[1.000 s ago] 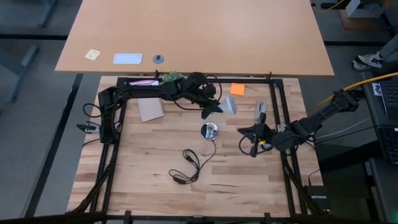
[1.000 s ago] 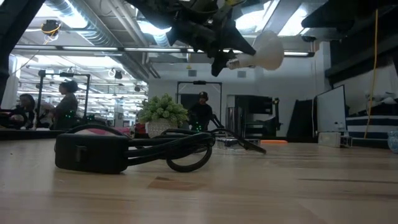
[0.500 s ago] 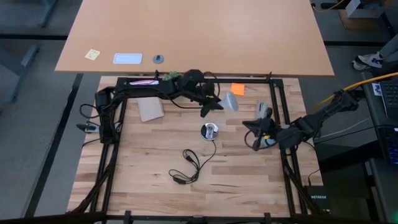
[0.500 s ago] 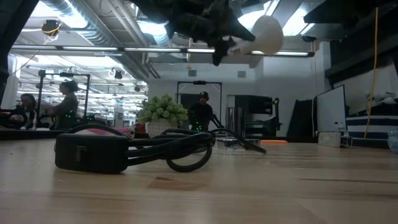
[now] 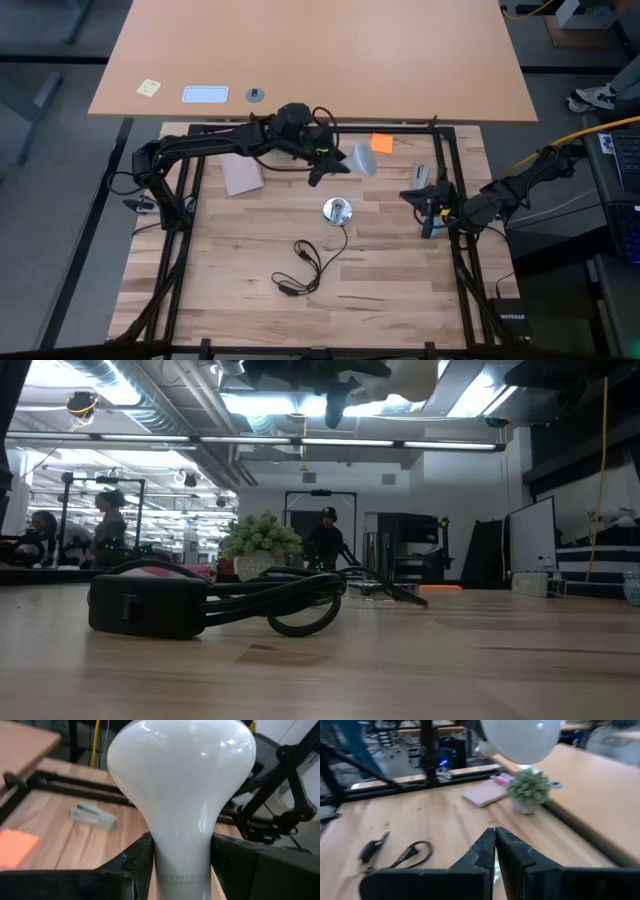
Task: Screw lightbulb
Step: Insert the lightbulb into the lamp
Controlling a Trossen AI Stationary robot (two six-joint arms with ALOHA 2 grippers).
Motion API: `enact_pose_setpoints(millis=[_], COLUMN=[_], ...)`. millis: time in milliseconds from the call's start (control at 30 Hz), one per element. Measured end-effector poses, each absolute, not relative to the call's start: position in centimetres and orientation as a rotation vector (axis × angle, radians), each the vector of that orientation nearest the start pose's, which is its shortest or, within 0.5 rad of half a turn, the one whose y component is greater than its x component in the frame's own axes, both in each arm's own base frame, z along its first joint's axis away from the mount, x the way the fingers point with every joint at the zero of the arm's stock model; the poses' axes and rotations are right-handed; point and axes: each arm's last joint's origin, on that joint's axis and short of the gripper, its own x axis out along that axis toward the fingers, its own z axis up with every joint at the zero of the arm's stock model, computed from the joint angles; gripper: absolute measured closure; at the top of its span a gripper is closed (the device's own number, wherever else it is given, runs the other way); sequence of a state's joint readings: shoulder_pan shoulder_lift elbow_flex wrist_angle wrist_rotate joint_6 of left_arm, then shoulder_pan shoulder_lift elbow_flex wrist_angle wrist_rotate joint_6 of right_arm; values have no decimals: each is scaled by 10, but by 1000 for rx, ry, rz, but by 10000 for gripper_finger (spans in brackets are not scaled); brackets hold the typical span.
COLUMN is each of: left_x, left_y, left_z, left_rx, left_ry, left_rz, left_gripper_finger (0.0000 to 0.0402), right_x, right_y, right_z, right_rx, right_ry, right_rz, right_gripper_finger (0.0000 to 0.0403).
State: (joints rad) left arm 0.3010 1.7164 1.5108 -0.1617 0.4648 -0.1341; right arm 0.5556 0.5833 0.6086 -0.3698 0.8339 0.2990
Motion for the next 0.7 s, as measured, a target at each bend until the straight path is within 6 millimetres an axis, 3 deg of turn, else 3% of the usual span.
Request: enact_pose_setpoints(millis=[300, 700], left_x=[382, 385], left_y=[85, 79], left_z=[324, 326], left_rx=[-316, -316], left_ry=[526, 502], left_rz=[-143, -122], left_gripper_finger=[245, 245], right_x=[138, 142], right_y=[62, 64], right_z=[269, 265], right_rx=[86, 71], right_ry=[324, 347], right_rz=[-291, -296], right_gripper_finger=[379, 379])
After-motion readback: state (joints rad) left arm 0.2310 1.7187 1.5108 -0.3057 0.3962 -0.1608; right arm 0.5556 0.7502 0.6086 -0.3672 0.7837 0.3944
